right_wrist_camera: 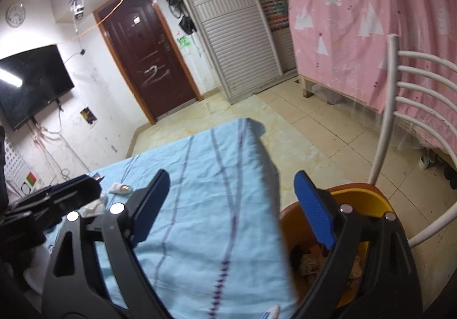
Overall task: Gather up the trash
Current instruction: 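Return both grippers over the bed toward the tissue and white tube, then grasp the white tissue with left gripper while right grasps gold-capped white tube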
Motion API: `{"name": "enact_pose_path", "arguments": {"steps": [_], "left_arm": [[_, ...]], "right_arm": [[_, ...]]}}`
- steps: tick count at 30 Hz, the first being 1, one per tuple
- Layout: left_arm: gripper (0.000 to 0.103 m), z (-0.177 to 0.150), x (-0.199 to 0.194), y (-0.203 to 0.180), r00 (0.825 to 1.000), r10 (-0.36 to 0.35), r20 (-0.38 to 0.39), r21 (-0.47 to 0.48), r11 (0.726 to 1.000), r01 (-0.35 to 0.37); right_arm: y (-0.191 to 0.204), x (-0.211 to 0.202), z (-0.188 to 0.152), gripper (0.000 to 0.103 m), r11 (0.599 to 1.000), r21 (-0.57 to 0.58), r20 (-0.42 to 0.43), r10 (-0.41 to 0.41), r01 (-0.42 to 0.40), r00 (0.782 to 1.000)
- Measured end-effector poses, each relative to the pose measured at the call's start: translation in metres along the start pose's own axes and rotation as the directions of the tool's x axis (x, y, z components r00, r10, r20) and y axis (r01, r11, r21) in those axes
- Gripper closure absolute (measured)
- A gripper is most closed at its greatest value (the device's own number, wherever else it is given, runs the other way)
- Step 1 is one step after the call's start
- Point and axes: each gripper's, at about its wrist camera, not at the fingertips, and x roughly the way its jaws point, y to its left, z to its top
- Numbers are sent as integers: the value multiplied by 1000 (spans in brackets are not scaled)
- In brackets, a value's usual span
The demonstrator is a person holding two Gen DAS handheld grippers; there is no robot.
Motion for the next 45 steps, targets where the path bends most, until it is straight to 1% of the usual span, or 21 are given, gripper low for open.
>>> {"name": "enact_pose_path", "arguments": {"steps": [4, 5, 9, 14, 16, 18, 21, 26, 30, 31, 34, 35, 36, 37, 38, 39, 40, 42, 45], "left_arm": [[44, 0, -6, 30, 998, 58, 4, -36, 998, -58], [43, -1, -6, 41, 996, 84, 1, -52, 995, -84], [39, -6, -6, 74, 991, 136, -18, -98, 986, -137], [37, -14, -5, 110, 979, 202, -37, -137, 969, -205], [35, -16, -2, 124, 969, 240, -62, -159, 956, -247], [33, -19, 1, 135, 961, 262, -84, -176, 946, -273], [33, -25, 9, 146, 955, 271, -121, -198, 936, -291], [33, -32, 22, 160, 952, 256, -167, -215, 933, -289], [33, -37, 33, 164, 948, 246, -202, -200, 937, -286], [33, -38, 37, 164, 944, 252, -215, -190, 937, -293], [33, -43, 46, 165, 937, 250, -243, -176, 939, -296], [39, -44, 47, 163, 934, 268, -235, -159, 938, -309], [49, -44, 47, 163, 932, 278, -234, -150, 936, -317], [54, -44, 47, 163, 930, 286, -230, -146, 935, -323], [66, -44, 46, 163, 930, 288, -228, -145, 934, -325], [81, -44, 45, 164, 929, 294, -226, -148, 932, -331], [85, -44, 43, 166, 928, 297, -225, -159, 928, -336], [92, -45, 39, 173, 932, 289, -221, -195, 923, -332], [93, -45, 32, 185, 934, 291, -206, -244, 909, -337]], "right_arm": [[31, 15, 1, 16, 998, -56, -30, 19, -21, 999], [37, 18, 0, 16, 998, -66, -36, 21, -23, 999], [60, 34, -3, 16, 993, -107, -74, 31, -39, 997], [87, 54, -6, 16, 985, -163, -120, 36, -56, 992], [97, 62, -7, 15, 981, -185, -140, 39, -65, 989], [107, 71, -7, 15, 975, -209, -161, 40, -74, 986], [120, 82, -12, 15, 967, -242, -190, 39, -85, 981], [136, 101, -17, 15, 954, -286, -222, 27, -91, 975], [141, 111, -16, 15, 950, -301, -238, 14, -88, 971], [142, 114, -17, 15, 947, -308, -245, 10, -87, 970], [147, 122, -19, 15, 937, -337, -263, -3, -89, 965], [150, 125, -19, 15, 934, -346, -269, -4, -93, 963], [152, 127, -20, 15, 930, -354, -273, -4, -97, 962], [156, 130, -20, 15, 925, -366, -281, -4, -104, 960], [158, 132, -21, 15, 922, -371, -286, -1, -110, 958], [160, 134, -21, 15, 919, -374, -293, 7, -121, 956], [163, 135, -21, 15, 916, -376, -301, 20, -138, 953], [170, 139, -22, 15, 907, -389, -313, 34, -160, 949], [182, 147, -25, 15, 887, -421, -338, 39, -188, 940]]}}
